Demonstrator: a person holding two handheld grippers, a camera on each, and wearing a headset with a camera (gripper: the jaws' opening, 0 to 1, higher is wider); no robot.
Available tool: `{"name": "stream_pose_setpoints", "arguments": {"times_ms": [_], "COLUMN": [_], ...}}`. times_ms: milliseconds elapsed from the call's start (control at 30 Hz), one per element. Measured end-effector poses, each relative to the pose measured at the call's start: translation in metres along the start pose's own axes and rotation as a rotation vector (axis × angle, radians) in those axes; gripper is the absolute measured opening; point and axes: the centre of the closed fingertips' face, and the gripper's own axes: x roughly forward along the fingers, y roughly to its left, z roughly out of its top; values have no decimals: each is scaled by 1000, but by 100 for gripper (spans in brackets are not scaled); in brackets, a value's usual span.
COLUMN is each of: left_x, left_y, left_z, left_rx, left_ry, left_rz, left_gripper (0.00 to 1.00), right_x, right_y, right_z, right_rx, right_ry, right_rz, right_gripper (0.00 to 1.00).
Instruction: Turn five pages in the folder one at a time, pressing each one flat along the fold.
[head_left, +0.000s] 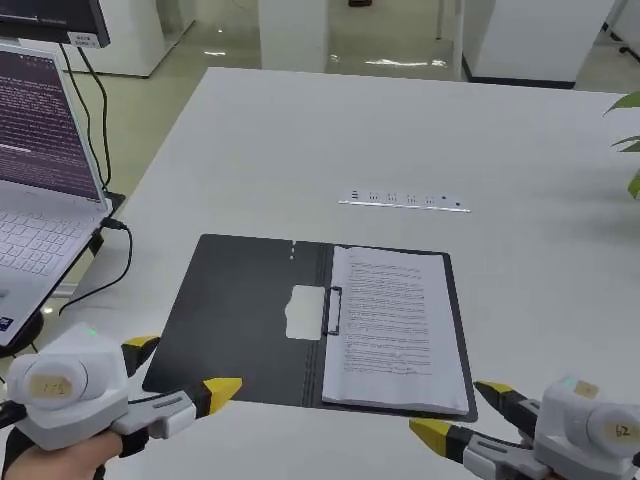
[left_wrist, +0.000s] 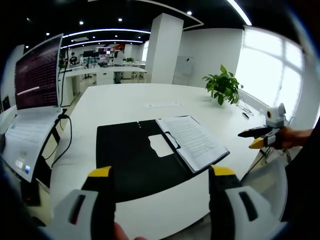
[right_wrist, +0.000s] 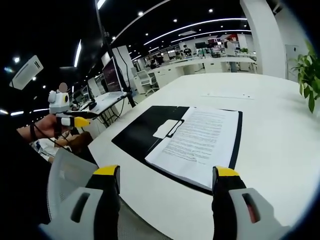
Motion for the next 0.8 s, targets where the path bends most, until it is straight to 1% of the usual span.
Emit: {"name": "stream_pose_setpoints", "arguments": {"times_ms": [200,367,500,600,800], "left_x": [2,5,7,9,14], "left_y": [-2,-3,-5,-5,-6], "left_z": [5,5,4,4,7], "left_rx": [8,14,23,23,24], "left_ry": [-4,3,12,12,9], "left_rz": [-9,-16,-21,-24,-29], "left_gripper": [77,77,77,77,77], "right_x": [-1,-1,-2,-3,-6], "right_y": [-2,-3,-4,-5,-11], "right_z": [1,4,1,-1,1], "right_rx": [8,14,18,15,22], "right_ry": [-5,-13,-7,0,-10], "right_rz": [-10,-12,-14,-14,-28], "right_gripper": [75,75,74,74,75]}}
